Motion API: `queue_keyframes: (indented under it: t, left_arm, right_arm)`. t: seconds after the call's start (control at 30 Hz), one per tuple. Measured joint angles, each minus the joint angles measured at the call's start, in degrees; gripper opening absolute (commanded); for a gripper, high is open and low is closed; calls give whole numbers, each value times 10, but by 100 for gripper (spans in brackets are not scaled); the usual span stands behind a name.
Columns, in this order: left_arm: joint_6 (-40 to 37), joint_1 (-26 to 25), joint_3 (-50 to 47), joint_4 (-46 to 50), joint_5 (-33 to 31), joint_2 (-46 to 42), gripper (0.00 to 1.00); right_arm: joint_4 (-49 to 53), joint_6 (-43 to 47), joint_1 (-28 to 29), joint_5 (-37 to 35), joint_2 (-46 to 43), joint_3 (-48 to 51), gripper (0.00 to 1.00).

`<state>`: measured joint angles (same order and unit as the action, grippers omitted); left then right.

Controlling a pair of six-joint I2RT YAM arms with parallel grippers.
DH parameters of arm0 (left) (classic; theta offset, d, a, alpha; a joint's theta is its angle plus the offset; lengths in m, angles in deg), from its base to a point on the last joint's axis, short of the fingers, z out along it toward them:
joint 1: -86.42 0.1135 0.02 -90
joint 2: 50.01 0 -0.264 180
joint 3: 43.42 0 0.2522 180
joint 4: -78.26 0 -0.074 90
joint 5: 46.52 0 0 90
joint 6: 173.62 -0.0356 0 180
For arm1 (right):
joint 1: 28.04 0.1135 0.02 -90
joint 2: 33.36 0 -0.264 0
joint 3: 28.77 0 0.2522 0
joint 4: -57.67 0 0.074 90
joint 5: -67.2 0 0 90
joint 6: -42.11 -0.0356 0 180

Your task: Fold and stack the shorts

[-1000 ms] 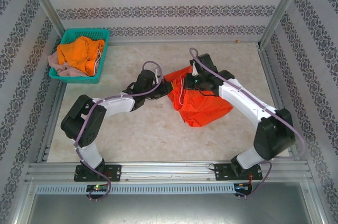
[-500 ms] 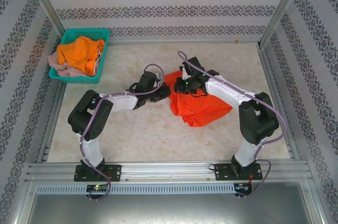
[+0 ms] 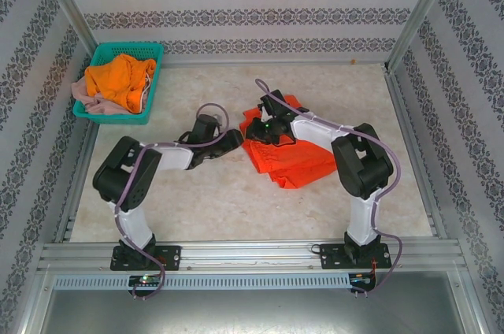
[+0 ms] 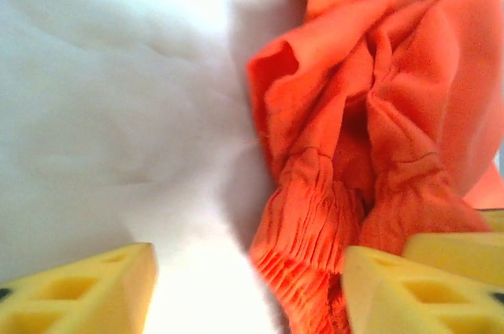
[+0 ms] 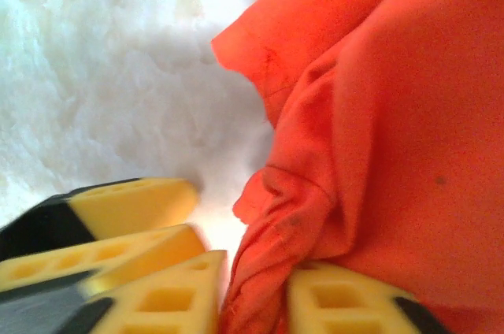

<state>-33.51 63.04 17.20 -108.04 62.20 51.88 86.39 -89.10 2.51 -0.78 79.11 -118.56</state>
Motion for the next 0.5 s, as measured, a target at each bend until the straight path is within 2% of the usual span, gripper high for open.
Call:
queue_keyframes:
  t: [0.1, 0.2, 0.37, 0.5]
  left_arm:
    - [-3, 24, -37, 3, -21, -64, 82]
    - [-5, 29, -58, 6, -33, -135, 87]
    - [-2, 28, -59, 8, -34, -226, 91]
    - [18, 16, -40, 7, -22, -233, 94]
  right_arm:
    - [-16, -25, 1, 23, 13, 0, 57]
    - [-35, -44, 1, 46, 2, 5, 71]
    - [-48, -69, -10, 59, -107, 56, 96]
    - [-58, -71, -37, 53, -248, 104, 98]
